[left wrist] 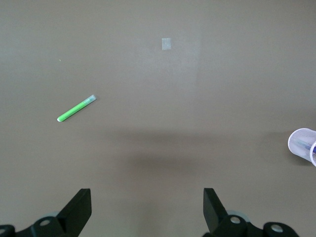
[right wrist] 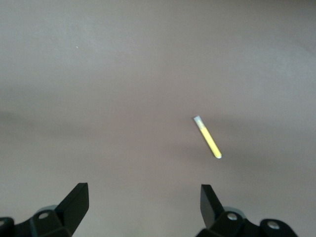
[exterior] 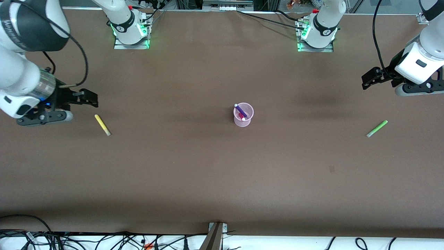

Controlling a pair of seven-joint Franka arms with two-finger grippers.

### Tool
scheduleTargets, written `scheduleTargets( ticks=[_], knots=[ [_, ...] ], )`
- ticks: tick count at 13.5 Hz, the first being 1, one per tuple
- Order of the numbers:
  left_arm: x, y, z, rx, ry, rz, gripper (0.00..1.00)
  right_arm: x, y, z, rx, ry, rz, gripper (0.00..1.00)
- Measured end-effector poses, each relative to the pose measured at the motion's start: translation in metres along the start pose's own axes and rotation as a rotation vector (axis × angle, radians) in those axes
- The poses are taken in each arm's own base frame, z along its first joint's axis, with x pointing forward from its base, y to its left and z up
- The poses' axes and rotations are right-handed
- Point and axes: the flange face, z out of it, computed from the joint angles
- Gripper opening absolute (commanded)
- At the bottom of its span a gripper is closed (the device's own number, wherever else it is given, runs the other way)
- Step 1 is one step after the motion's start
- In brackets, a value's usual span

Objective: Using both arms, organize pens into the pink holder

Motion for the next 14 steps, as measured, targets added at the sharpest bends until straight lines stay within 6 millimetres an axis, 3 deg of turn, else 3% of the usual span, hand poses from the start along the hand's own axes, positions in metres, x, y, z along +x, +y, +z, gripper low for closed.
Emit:
scheduleTargets(
  ticks=[2,4,7,9,14],
  knots=[
    [0.0,0.0,0.002,0.0,-0.004,0.0,1.0,0.0,-0.015,-0.001,-0.002,0.003,0.001,1.0],
    [0.0,0.0,0.003,0.001,-0.007,0.001,1.0,0.001,-0.017,-0.001,-0.002,0.011,-0.001,1.0],
    [0.0,0.0,0.004,0.001,-0.009,0.002,1.0,0.008,-0.03,0.01,0.012,0.01,0.056,1.0],
    [0.0,0.001,0.004,0.001,-0.009,0.003,1.0,0.015,-0.072,0.015,0.025,0.05,0.112,1.0],
    [0.0,0.001,0.002,0.001,-0.004,0.004,1.0,0.018,-0.206,0.017,0.074,0.156,0.18,1.0]
  ],
)
